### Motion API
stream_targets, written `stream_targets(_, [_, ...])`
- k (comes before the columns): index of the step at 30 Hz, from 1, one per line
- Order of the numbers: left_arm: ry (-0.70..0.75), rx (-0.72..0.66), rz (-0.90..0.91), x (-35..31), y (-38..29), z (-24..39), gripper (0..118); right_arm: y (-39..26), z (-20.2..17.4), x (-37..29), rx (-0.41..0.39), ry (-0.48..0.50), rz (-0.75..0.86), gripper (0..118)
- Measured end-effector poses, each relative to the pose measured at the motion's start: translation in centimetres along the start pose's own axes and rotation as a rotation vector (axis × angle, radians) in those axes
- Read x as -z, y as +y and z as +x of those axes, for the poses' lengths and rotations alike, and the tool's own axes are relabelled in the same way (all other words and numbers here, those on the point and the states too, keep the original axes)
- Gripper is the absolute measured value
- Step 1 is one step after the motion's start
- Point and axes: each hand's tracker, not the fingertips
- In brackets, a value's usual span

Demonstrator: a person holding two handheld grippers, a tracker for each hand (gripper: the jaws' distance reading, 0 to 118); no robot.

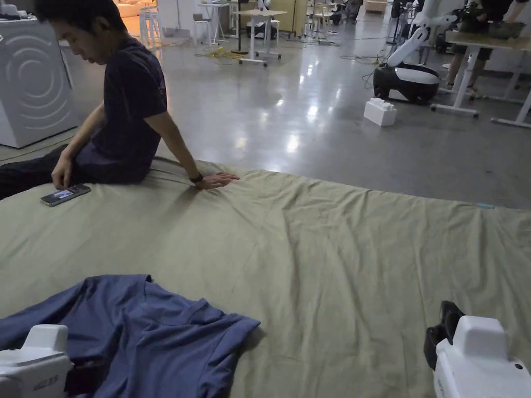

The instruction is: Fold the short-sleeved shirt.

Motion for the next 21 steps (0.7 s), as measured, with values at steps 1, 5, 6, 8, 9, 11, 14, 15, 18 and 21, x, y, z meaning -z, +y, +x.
stream_targets(1, [-0.006,-0.024,-0.020,0.5,-0.3,-0.4,95,-0.1,-0.1,0.1,-0.004,0.000,-0.004,0])
stream_targets(5, [-0.019,-0.108,-0.083,3.2,-1.3,-1.4,106,-0.5,-0.2,0.2,0.010,0.004,-0.022,0])
stream_targets(6, [-0.016,-0.111,-0.115,4.1,-1.6,-1.3,106,-0.8,-0.3,0.3,0.013,0.005,-0.031,0])
stream_targets(8, [0.004,-0.090,-0.126,5.3,-2.6,-0.9,100,-0.9,-0.5,0.2,0.002,0.007,-0.033,0])
stream_targets(9, [0.006,-0.060,-0.149,6.0,-3.1,-0.3,90,-1.0,-0.5,0.2,-0.001,0.008,-0.035,0])
stream_targets(11, [0.057,0.022,-0.150,6.7,-4.2,0.5,85,-1.2,-0.6,0.0,-0.003,0.007,-0.040,0])
stream_targets(14, [0.068,0.044,-0.098,5.8,-4.4,1.7,65,-1.3,-0.7,-0.3,-0.007,0.007,-0.044,0])
stream_targets(15, [0.052,0.041,-0.093,6.4,-4.4,0.6,53,-1.3,-0.7,-0.4,-0.009,0.008,-0.042,0])
stream_targets(18, [0.113,0.125,-0.060,6.5,-4.4,0.8,6,-1.3,-0.8,-0.5,-0.013,0.012,-0.043,0])
stream_targets(21, [0.112,0.078,-0.051,5.8,-4.5,1.4,5,-1.2,-0.9,-0.7,-0.017,0.015,-0.041,0])
